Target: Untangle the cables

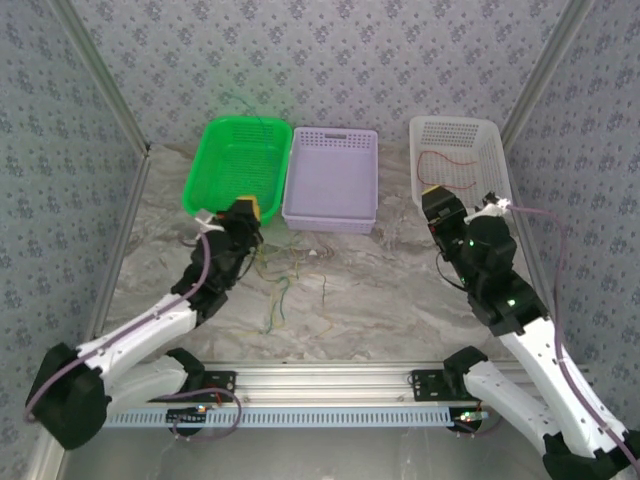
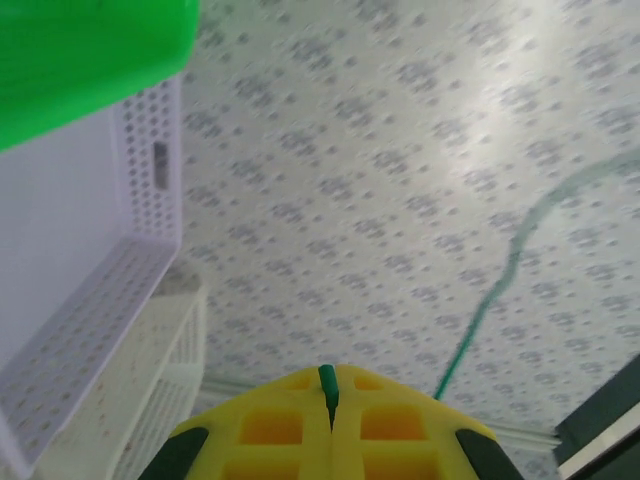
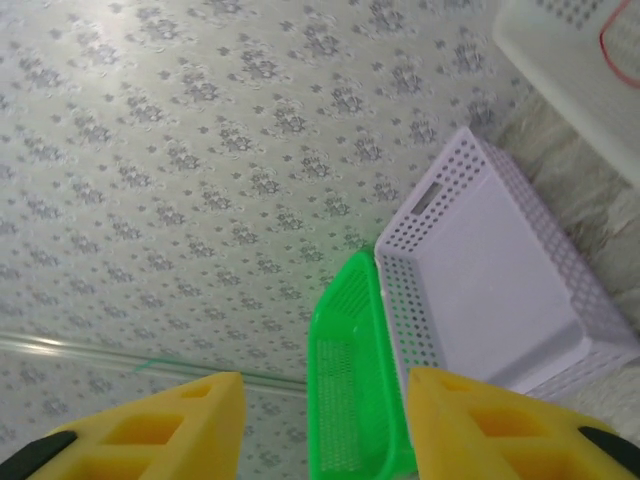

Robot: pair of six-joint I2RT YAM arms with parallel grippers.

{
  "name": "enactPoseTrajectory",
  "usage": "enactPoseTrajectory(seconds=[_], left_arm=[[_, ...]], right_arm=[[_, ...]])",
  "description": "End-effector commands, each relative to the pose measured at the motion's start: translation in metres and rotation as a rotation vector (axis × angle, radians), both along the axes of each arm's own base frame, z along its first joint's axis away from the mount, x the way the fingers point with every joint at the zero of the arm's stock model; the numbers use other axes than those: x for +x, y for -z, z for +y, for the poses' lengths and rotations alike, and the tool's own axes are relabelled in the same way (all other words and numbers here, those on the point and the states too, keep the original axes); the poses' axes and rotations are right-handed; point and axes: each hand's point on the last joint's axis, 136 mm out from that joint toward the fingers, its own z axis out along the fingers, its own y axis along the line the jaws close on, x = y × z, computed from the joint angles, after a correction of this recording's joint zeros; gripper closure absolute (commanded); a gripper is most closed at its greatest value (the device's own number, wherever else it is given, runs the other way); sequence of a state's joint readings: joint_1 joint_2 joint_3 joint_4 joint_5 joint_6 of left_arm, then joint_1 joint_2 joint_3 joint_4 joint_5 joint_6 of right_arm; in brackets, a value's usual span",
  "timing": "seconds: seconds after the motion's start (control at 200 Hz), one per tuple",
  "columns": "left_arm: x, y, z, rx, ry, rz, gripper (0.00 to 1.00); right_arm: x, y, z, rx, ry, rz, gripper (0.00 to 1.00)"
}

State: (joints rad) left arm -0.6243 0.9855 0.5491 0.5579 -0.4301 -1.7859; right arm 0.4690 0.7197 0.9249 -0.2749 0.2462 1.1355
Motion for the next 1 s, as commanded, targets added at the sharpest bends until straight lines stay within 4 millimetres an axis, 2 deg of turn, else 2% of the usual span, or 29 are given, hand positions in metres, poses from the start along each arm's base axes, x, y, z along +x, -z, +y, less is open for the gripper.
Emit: enactPoseTrajectory(seconds=[0.0, 0.13, 0.215, 0.38, 0.575, 0.749, 0.849, 0.889, 0.934, 0.994], left_arm=[[0.003, 0.011, 0.033, 0.076, -0.066, 0.052, 1.00], [0.021, 0.014, 0.071, 0.067, -0.173, 0.105, 1.00], [0.043, 0.018, 0.081, 0.065, -0.163, 0.157, 1.00], [0.075, 0.044, 0.096, 0.099, -0.188, 0.323, 1.00], [0.117, 0.091, 0.104, 0.108, -0.170, 0.518, 1.00], [0.150, 0.123, 0.096, 0.087, -0.139, 0.575, 1.00], [0.178, 0.134, 0.081, 0.058, -0.055, 0.543, 0.70], [0.187, 0.136, 0.076, 0.033, -0.028, 0.513, 0.54], [0.191, 0.136, 0.073, 0.015, -0.009, 0.499, 0.36], [0.189, 0.128, 0.070, 0.017, 0.010, 0.480, 0.23]], right_arm=[[-0.011, 0.012, -0.002, -0.237, -0.055, 0.049, 0.52], [-0.019, 0.008, 0.010, -0.274, -0.129, 0.020, 0.55], [-0.024, 0.009, 0.015, -0.317, -0.148, 0.014, 0.55], [-0.030, 0.011, 0.022, -0.385, -0.165, 0.001, 0.56], [-0.029, 0.020, 0.030, -0.425, -0.184, 0.012, 0.56], [-0.028, 0.027, 0.030, -0.452, -0.184, 0.024, 0.55], [-0.028, 0.026, 0.031, -0.463, -0.191, 0.022, 0.55], [-0.028, 0.026, 0.031, -0.469, -0.195, 0.023, 0.55], [-0.029, 0.025, 0.031, -0.472, -0.201, 0.020, 0.55], [-0.030, 0.024, 0.031, -0.477, -0.205, 0.020, 0.54]])
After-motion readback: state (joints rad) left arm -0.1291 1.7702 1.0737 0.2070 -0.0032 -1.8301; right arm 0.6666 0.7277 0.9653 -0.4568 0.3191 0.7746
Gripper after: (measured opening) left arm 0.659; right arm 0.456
